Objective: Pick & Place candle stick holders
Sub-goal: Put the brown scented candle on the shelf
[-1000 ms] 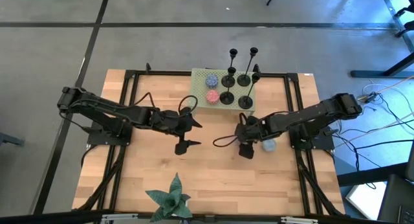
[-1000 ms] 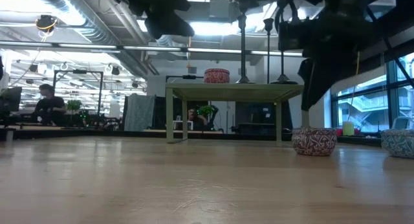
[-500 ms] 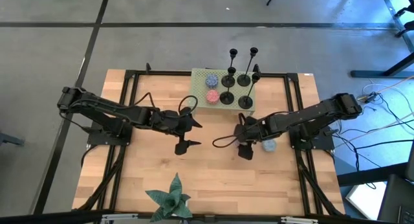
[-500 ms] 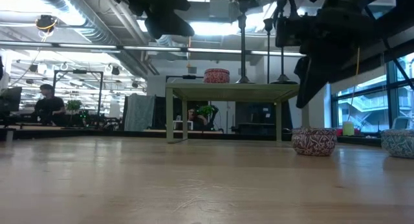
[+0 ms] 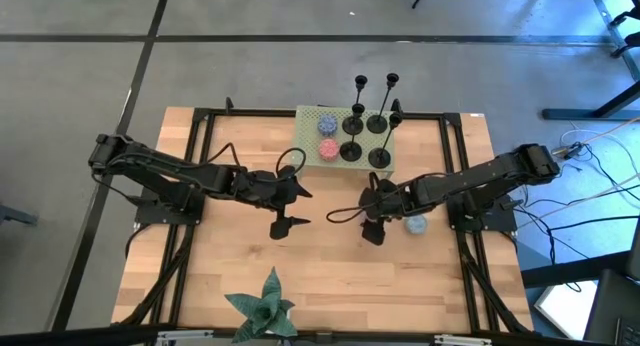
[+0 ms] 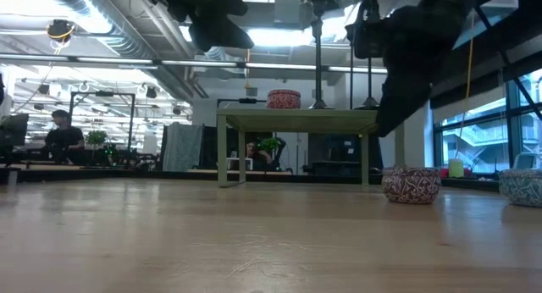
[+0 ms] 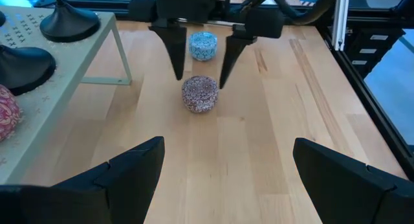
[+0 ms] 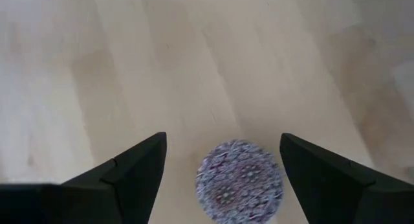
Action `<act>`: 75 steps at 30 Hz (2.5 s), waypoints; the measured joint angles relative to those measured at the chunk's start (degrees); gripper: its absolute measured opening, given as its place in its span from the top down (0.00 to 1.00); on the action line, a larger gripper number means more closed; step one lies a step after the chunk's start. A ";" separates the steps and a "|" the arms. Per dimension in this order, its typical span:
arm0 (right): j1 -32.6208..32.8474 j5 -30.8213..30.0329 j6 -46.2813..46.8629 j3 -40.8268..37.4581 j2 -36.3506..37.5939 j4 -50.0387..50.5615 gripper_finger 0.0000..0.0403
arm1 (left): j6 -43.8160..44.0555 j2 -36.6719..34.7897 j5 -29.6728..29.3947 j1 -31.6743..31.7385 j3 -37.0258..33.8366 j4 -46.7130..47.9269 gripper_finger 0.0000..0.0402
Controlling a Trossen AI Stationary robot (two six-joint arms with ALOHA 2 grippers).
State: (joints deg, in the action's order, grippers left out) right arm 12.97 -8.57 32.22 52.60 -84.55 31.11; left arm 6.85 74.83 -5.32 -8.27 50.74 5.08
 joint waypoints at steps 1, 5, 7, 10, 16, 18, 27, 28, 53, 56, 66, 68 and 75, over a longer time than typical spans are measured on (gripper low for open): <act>0.00 -0.78 -0.24 0.00 0.00 0.05 0.24 | -0.02 0.00 0.02 0.00 0.00 0.00 0.15; 0.00 -0.84 -3.16 0.00 0.00 -0.24 0.24 | -0.07 0.00 0.06 0.00 0.00 0.03 0.15; 0.02 -0.16 -4.22 0.00 0.00 -0.16 0.24 | -0.07 0.00 0.05 0.00 0.00 0.05 0.15; -0.02 3.34 -4.34 0.00 0.00 -0.06 0.24 | -0.07 0.00 0.07 0.00 0.00 0.06 0.15; 0.04 6.70 -4.08 0.02 -0.26 -0.24 0.24 | -0.07 0.00 0.04 0.00 0.00 0.08 0.15; 0.00 6.70 -4.08 0.02 -0.26 0.00 0.24 | -0.06 0.00 0.04 0.00 0.00 0.06 0.15; 0.00 6.70 -4.19 0.02 -0.26 -0.01 0.14 | 0.02 0.00 0.04 0.00 0.00 0.08 0.15; 0.00 6.70 -4.28 0.02 -0.26 0.01 0.12 | 0.03 0.00 0.04 0.00 0.00 0.08 0.15; 0.35 2.66 -0.97 -3.44 -1.05 4.58 0.04 | 0.94 0.00 0.02 0.00 0.00 1.02 0.15; 0.35 2.69 -0.92 -5.83 -1.05 2.97 0.04 | 0.94 0.00 0.02 0.00 0.00 1.07 0.15; 0.20 0.19 -1.65 -9.93 -1.05 -4.11 0.04 | 0.96 0.00 0.02 0.00 0.00 0.76 0.15; 0.20 0.16 -1.78 -10.78 -1.05 -5.64 0.04 | 0.96 0.00 0.02 0.00 0.00 0.78 0.15; 0.18 -2.41 -1.26 -13.49 -1.03 -10.66 0.04 | 0.96 0.00 0.02 0.00 0.00 0.74 0.15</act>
State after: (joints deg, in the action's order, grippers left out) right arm 13.15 -10.98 30.96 39.10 -85.58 20.45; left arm 7.81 74.83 -5.30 -8.27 50.74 5.82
